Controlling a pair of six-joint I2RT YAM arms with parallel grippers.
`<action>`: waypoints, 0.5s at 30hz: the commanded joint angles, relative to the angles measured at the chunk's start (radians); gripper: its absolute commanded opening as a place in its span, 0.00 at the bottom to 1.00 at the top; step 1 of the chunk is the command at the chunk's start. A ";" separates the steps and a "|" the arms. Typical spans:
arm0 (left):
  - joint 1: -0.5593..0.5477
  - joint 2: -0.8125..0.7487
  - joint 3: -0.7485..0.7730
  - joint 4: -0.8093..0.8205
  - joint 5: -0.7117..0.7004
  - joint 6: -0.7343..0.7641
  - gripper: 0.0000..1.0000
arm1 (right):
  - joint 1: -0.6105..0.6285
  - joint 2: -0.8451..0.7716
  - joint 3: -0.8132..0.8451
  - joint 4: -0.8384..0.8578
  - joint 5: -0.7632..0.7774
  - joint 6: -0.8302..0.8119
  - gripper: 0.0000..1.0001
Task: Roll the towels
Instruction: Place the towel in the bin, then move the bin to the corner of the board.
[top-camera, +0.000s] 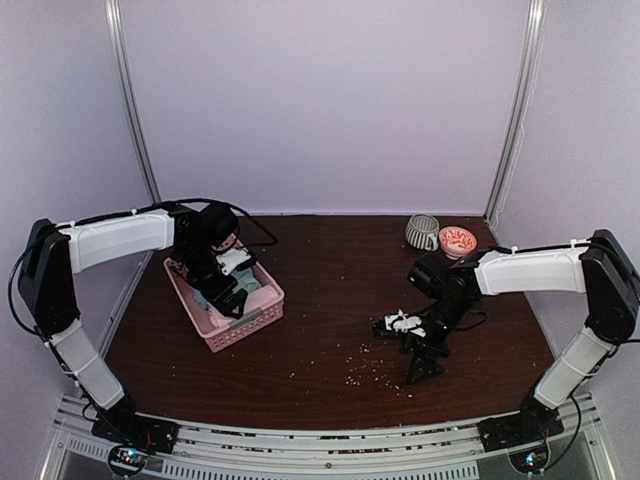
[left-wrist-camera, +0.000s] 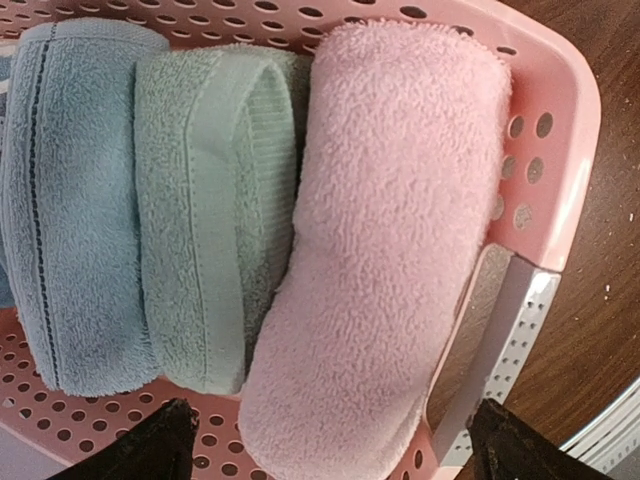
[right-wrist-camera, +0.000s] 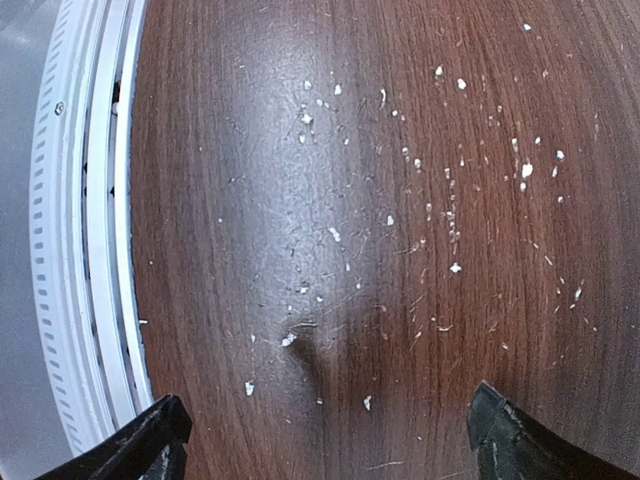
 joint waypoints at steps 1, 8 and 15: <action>-0.001 -0.046 0.070 -0.014 -0.050 -0.032 0.98 | 0.008 0.008 0.016 -0.013 0.018 -0.011 1.00; 0.011 -0.059 0.085 -0.095 -0.205 -0.045 0.98 | 0.008 0.004 0.016 -0.010 0.026 -0.010 1.00; 0.005 0.007 0.036 -0.049 -0.228 -0.063 0.98 | 0.008 0.010 0.017 -0.014 0.024 -0.011 1.00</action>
